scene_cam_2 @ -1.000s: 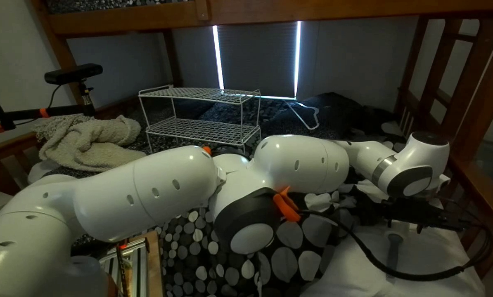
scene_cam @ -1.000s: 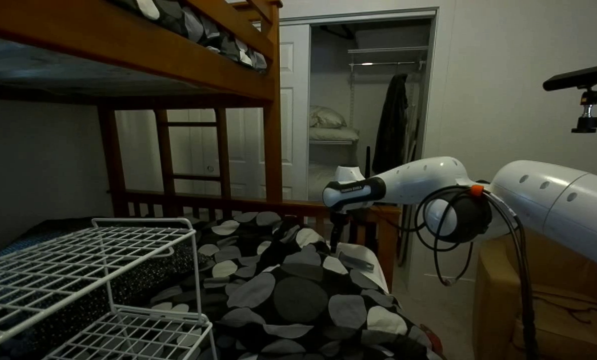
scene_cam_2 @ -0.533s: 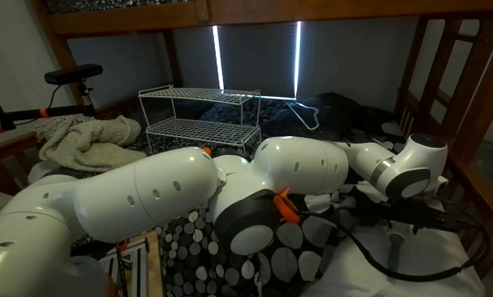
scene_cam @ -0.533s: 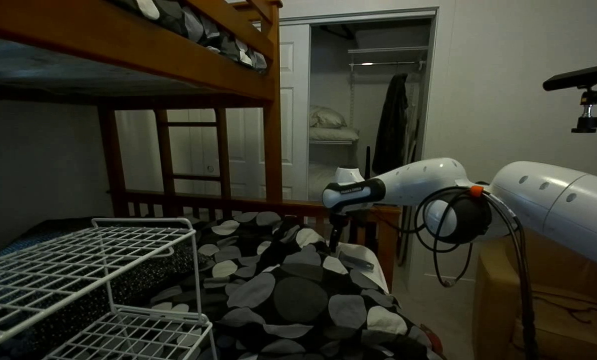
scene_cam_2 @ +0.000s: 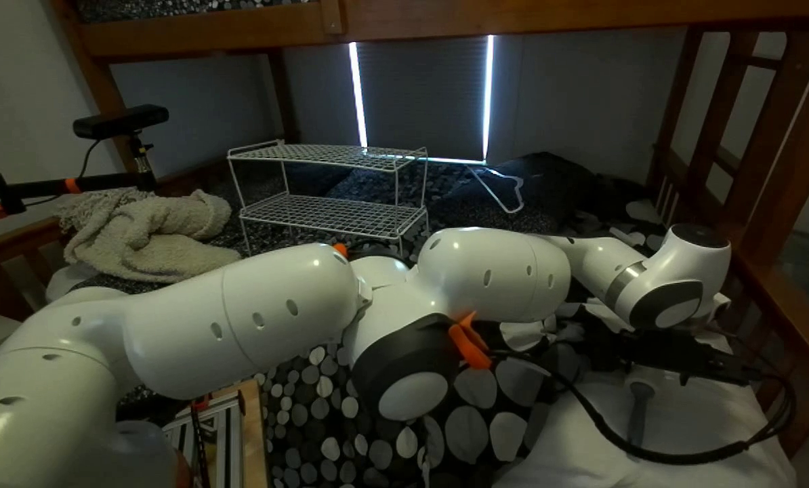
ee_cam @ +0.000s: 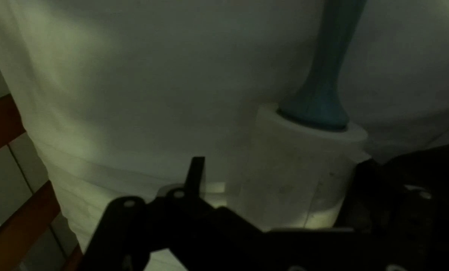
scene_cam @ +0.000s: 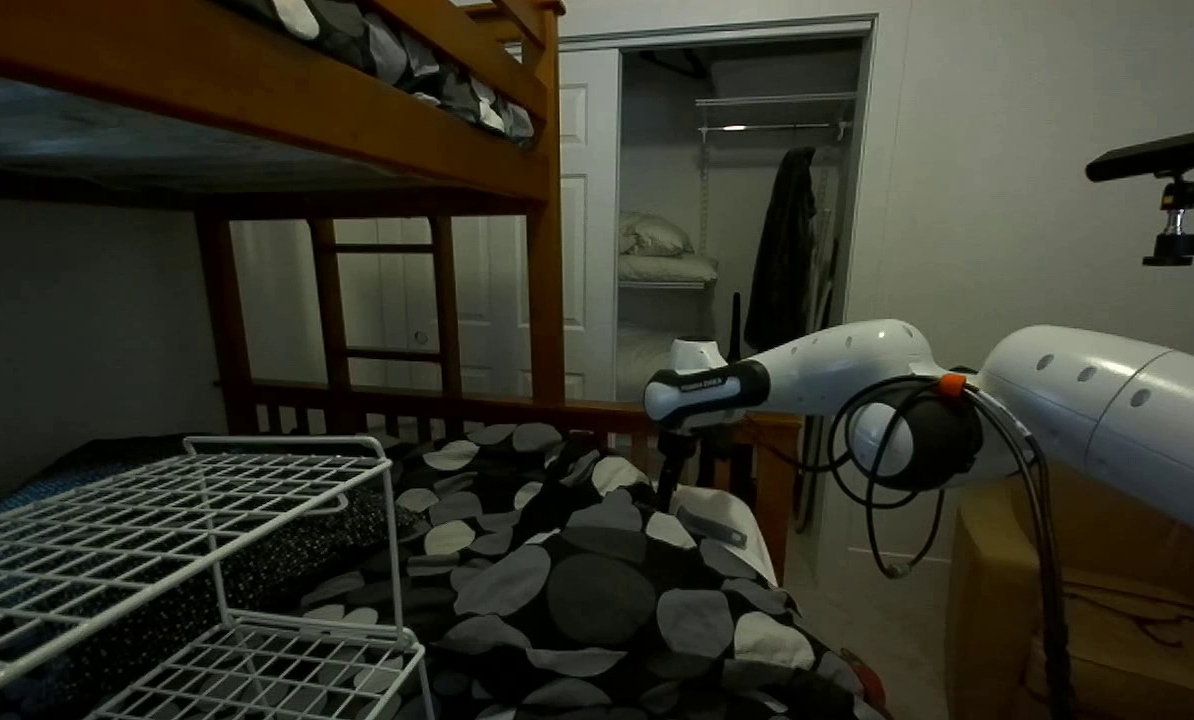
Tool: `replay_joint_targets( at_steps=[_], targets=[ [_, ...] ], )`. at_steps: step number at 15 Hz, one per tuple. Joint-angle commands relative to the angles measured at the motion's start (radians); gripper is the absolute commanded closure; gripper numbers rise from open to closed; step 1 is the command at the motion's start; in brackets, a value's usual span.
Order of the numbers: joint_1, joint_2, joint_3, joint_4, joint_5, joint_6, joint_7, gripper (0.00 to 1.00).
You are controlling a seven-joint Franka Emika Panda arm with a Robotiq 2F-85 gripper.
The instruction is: Pick up the bottom right corner of the black comforter and unfold it diagonally, pick up the lint roller and put it on top of the black comforter
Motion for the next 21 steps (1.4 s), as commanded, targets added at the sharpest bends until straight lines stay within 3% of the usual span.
replay_joint_targets(
  at_steps=[1,3,5,9,13,21],
  targets=[
    [-0.002,0.031,0.016,0.025,0.016,-0.038,-0.003,0.00],
    [0.000,0.038,0.020,0.028,0.018,-0.055,-0.002,0.00],
    [0.000,0.046,0.023,0.031,0.019,-0.063,-0.002,0.26],
    [-0.004,0.027,0.017,0.041,0.013,-0.053,-0.001,0.56],
    [-0.006,-0.011,0.007,0.034,0.004,-0.068,0.003,0.58],
    [0.014,-0.141,-0.016,0.022,-0.045,-0.234,-0.035,0.58]
  ],
)
